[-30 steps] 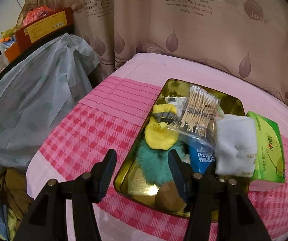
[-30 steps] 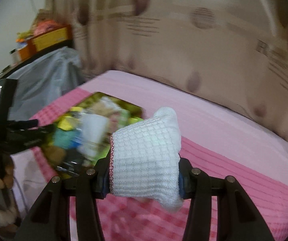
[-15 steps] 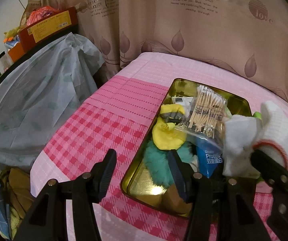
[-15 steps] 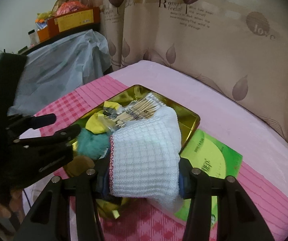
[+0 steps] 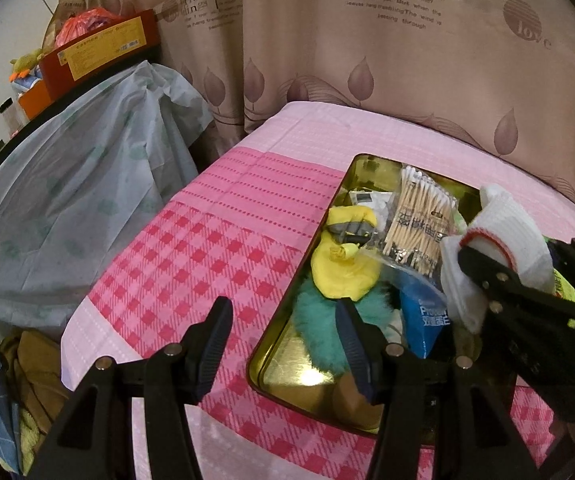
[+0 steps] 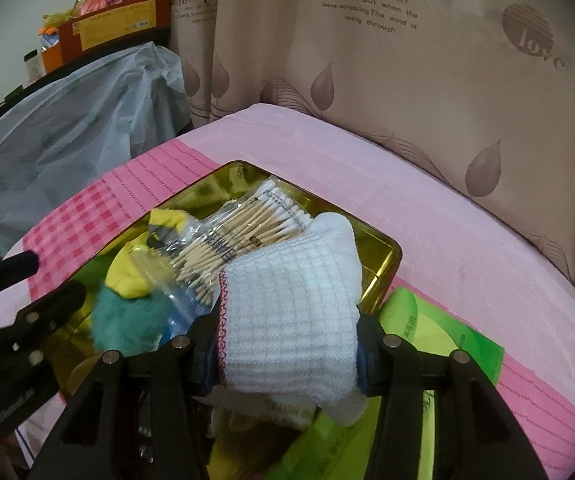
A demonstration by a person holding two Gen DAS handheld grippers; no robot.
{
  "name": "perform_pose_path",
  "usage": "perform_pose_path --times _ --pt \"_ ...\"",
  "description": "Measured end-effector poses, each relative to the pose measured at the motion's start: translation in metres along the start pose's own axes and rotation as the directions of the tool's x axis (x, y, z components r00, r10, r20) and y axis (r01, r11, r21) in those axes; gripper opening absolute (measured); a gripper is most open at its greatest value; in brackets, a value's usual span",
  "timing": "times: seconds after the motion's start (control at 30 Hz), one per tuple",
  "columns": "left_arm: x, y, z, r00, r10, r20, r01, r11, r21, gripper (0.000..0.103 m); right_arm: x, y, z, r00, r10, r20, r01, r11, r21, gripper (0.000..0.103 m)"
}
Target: Organize soft objects
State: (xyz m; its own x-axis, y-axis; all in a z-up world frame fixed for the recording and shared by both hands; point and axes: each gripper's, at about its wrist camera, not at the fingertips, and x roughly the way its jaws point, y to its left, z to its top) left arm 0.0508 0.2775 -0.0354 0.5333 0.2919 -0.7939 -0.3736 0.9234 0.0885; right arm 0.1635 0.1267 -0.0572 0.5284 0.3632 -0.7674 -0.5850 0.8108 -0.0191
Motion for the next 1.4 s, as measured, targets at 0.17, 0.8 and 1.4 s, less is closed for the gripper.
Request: perform_pose_path --times 0.17,0.8,1.4 --pt "0.000 0.001 0.000 1.000 -0.001 0.000 0.001 1.000 -0.006 0.055 0.004 0.000 -0.001 1.000 -0.003 0.004 0.003 1.000 0.013 0.048" --pt "0.000 0.004 0.000 1.000 -0.001 -0.002 0.001 1.000 -0.015 0.055 -0.031 0.004 0.000 0.998 0.011 0.064 -0.014 0.999 0.042 0.073" --pt "-0.002 -0.008 -0.002 1.000 -0.007 0.011 0.007 1.000 0.022 0.055 -0.093 0.012 -0.058 0.994 -0.065 0.089 0.055 0.992 0.111 0.099"
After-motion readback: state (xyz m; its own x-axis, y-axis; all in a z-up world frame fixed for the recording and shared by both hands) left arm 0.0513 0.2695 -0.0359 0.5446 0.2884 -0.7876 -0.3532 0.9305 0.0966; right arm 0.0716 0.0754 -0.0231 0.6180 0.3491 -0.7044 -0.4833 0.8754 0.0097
